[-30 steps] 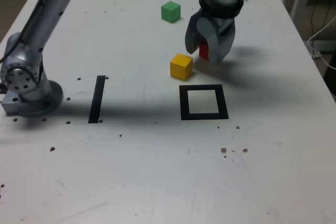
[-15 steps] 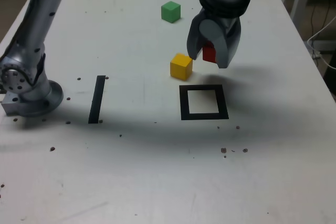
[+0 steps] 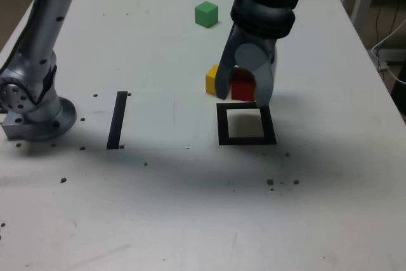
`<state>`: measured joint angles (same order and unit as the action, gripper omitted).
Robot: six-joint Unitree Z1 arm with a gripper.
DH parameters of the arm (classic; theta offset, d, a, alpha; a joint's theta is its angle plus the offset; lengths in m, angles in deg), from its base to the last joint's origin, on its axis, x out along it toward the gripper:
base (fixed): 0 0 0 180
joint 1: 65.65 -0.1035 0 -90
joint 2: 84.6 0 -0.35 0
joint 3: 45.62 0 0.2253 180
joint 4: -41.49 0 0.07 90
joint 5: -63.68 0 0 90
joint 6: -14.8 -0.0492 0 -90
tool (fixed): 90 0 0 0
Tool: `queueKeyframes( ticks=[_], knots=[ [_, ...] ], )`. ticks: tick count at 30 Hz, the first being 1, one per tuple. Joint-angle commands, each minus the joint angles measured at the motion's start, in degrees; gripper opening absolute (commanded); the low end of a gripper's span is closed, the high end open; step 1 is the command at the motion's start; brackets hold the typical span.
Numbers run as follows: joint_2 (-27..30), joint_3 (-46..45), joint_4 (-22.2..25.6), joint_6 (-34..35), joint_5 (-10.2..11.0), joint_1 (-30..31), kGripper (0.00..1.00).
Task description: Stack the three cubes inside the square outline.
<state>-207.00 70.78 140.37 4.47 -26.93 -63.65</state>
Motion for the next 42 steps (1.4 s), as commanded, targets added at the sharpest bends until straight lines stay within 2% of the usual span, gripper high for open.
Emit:
queueKeyframes(
  ticks=[1,13,21,35,38,42],
  knots=[
    [0.10,-0.31,-0.17,0.52,-0.32,0.38,0.30],
    [-1.42,-1.35,-2.00,4.47,-2.59,0.81,0.30],
    [-3.26,-2.20,-4.00,4.79,-4.01,0.80,0.30],
    [-4.38,-4.41,-6.69,4.77,-4.22,0.57,0.30],
    [-4.55,-4.52,-7.05,4.56,-4.21,0.47,0.37],
    [-4.64,-4.92,-7.83,3.84,-4.19,0.26,0.65]
  ],
)
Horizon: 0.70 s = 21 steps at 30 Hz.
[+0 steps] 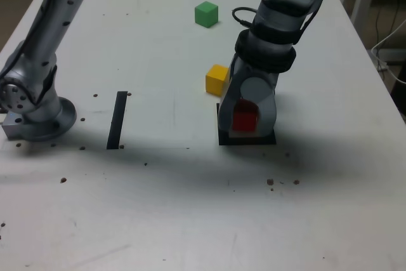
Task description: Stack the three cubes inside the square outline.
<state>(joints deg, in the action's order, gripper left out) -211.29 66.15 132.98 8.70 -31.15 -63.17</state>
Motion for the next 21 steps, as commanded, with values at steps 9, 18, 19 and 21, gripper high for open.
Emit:
queueKeyframes(
  ticks=[9,18,19,21],
  knots=[
    [-0.32,-1.55,-1.20,-1.02,0.06,-1.03,0.93],
    [2.85,-3.48,-1.54,-0.88,1.97,-2.13,0.99],
    [3.56,-3.69,-1.40,-0.75,2.49,-2.20,0.99],
    [5.15,-4.10,-0.93,-0.18,3.69,-2.28,0.99]
  ],
)
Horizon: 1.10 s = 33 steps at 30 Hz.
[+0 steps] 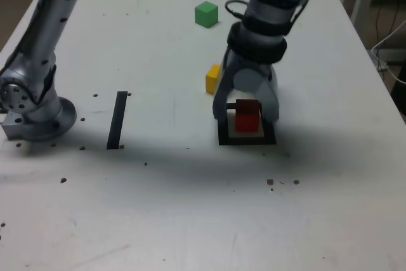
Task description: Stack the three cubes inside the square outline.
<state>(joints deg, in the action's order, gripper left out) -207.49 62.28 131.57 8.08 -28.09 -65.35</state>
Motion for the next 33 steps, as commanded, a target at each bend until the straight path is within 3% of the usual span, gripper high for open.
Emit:
queueKeyframes(
  ticks=[1,10,23,33],
  knots=[
    [2.22,-0.47,0.82,0.87,1.32,-0.11,0.99],
    [8.19,-4.50,3.33,3.14,6.63,-1.31,0.99],
    [10.06,-10.72,-0.32,-15.64,13.00,-6.38,0.95],
    [8.47,-11.80,-3.84,-25.29,12.80,-9.10,0.93]
  ],
)
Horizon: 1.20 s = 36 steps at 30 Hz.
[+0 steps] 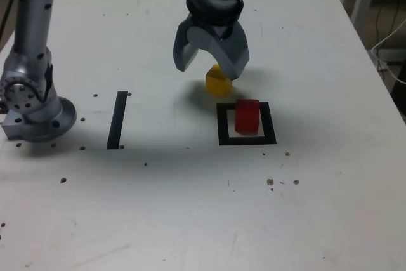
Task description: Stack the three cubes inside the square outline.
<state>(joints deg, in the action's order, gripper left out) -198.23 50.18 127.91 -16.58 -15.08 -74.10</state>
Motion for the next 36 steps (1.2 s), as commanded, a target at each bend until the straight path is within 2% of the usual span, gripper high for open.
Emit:
queueKeyframes(
  ticks=[1,10,14,16,22,25,36],
  knots=[
    [-1.11,0.48,-0.25,-1.16,-0.36,-0.56,0.93],
    [-4.32,2.46,-0.50,-3.33,-1.43,-1.54,0.89],
    [-5.80,3.18,-0.50,-3.56,-1.93,-1.57,0.84],
    [-6.38,3.43,-0.48,-3.63,-2.15,-1.57,0.77],
    [-7.20,3.70,-1.05,-3.65,-2.45,-1.57,0.42],
    [-7.22,3.66,-1.43,-3.68,-2.46,-1.56,0.32],
    [-7.20,3.75,-1.44,-3.70,-2.96,-1.57,0.30]
  ],
)
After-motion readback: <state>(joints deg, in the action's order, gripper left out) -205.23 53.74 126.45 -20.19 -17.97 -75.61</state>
